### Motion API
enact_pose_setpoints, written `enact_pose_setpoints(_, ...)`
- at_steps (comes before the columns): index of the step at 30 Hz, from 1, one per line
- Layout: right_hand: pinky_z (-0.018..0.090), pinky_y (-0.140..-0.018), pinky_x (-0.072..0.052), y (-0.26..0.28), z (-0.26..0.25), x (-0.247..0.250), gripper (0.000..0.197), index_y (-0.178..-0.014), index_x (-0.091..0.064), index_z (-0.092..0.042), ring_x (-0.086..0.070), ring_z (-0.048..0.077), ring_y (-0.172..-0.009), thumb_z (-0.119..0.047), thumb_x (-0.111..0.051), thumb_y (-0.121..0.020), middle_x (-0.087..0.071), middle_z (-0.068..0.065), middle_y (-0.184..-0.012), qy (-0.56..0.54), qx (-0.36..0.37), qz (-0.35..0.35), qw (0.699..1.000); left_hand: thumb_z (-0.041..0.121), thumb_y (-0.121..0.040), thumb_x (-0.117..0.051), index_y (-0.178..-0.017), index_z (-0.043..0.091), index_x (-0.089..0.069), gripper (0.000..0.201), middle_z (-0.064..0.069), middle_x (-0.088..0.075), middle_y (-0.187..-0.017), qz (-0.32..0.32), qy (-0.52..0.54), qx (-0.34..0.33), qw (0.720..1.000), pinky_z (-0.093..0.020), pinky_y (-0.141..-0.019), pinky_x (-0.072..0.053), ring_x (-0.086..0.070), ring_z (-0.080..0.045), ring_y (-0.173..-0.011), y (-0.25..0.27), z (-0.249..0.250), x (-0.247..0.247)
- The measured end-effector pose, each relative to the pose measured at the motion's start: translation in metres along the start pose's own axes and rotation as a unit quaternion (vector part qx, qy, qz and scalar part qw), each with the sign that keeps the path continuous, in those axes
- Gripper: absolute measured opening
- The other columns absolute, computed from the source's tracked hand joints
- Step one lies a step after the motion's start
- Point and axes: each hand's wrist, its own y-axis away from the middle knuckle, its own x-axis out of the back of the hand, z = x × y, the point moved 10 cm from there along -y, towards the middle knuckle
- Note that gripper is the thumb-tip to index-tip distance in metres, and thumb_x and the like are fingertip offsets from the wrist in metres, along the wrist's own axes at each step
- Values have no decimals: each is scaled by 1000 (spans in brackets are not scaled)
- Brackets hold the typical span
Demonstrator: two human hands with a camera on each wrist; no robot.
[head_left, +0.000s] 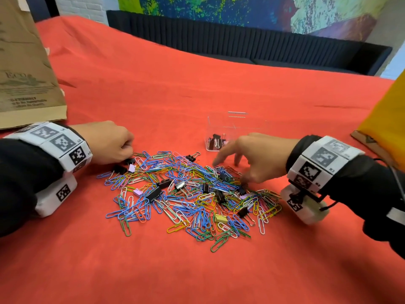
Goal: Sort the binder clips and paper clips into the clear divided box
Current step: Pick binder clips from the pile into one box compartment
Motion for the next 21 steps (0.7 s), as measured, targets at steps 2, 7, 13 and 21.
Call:
enact_pose_setpoints(2,28,-79,-52,-2,0,-9,63,-120,-63,-45,-63,12,-88,-9,-64,-69,-63,-15,-110,3,7,1,1000,39,-86,-44,-69,21,-49,26,1,-60,-69,-3,0,1,1000,-34,-71,-51,-55,-25,-70,0,0,0)
enact_pose_setpoints(7,19,-62,-42,6,5,-6,23,-88,-69,-30,-57,4,-67,-12,-63,-74,-66,-13,-79,11,-5,24,1000,40,-85,-45,-67,21,-49,26,1,-60,-67,1,4,3,1000,-34,-70,-52,-55,-25,-69,-1,-2,-2)
enact_pose_setpoints(13,18,-62,-49,19,28,12,9,-79,-73,-20,-65,-2,-61,-12,-74,-75,-68,-19,-61,-53,-51,51,996,41,-84,-45,-67,21,-49,26,2,-61,-66,3,2,1,1000,-36,-72,-53,-56,-25,-68,-1,-4,-2)
enact_pose_setpoints(21,17,-65,-45,29,71,92,19,-74,-71,-30,-67,1,-63,-12,-76,-78,-71,-14,-66,-51,-110,221,968,41,-84,-44,-67,22,-48,26,2,-60,-67,3,0,-3,1000,-36,-72,-53,-56,-24,-69,-1,-2,-2)
